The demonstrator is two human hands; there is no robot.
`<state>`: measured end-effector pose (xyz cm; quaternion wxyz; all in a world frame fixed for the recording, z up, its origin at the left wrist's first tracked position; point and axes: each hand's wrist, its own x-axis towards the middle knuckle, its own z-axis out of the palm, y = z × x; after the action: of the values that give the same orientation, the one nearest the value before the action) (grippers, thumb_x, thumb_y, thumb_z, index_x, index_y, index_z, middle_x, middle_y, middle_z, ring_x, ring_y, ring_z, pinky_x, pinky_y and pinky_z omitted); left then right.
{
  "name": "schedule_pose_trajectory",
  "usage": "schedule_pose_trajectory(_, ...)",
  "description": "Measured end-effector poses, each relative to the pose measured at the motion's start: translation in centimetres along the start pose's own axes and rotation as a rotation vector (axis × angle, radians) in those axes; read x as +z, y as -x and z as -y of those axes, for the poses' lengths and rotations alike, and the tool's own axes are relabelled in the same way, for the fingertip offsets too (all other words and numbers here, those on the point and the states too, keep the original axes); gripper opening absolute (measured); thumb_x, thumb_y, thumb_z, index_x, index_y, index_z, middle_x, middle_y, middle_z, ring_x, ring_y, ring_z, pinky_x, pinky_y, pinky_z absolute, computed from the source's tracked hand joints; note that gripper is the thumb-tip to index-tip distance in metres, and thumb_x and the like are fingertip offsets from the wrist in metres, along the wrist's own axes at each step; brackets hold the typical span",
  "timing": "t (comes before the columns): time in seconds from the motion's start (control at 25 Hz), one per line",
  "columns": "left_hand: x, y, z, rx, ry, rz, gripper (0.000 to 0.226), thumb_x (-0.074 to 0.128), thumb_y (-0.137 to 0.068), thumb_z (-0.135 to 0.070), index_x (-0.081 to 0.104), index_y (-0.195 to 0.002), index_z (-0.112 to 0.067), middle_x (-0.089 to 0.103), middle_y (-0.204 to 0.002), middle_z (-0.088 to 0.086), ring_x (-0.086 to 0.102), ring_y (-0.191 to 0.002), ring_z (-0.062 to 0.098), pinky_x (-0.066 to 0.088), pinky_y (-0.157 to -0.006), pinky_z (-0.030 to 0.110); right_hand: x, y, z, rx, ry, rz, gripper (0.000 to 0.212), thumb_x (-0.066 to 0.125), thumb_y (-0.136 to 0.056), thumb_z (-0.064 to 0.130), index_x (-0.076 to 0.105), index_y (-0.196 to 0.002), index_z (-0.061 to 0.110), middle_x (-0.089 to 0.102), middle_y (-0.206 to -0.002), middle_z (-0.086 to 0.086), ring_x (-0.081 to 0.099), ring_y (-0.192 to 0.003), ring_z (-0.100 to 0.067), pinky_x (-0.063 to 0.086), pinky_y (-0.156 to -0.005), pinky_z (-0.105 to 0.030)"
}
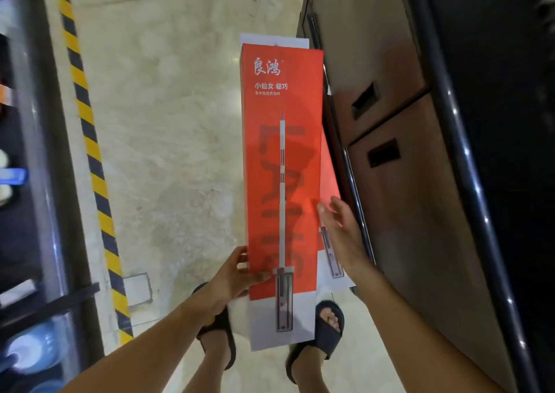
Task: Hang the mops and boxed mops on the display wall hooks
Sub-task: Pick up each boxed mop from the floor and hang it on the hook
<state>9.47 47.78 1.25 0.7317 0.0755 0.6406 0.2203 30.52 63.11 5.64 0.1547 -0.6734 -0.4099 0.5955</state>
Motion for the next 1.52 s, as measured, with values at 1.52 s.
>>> schedule_pose_trajectory(1.52, 2.3, 60.5, -12.9, 1.139, 0.380, -0.748, 0.085, 0.089, -0.064, -0.046, 0.056, -0.138, -0.019, 0.074, -0.125, 0.005, 0.073, -0.114, 0.022, 0.059, -0.096, 0.040, 4.4, 47.5, 39.1, -0.813, -0.193, 0.608, 0.090, 0.068, -0.078, 0.073, 0.050, -0.144, 0.015, 0.069, -0.129, 0.011, 0.064, -0.120, -0.002, 0.049, -0.099, -0.018)
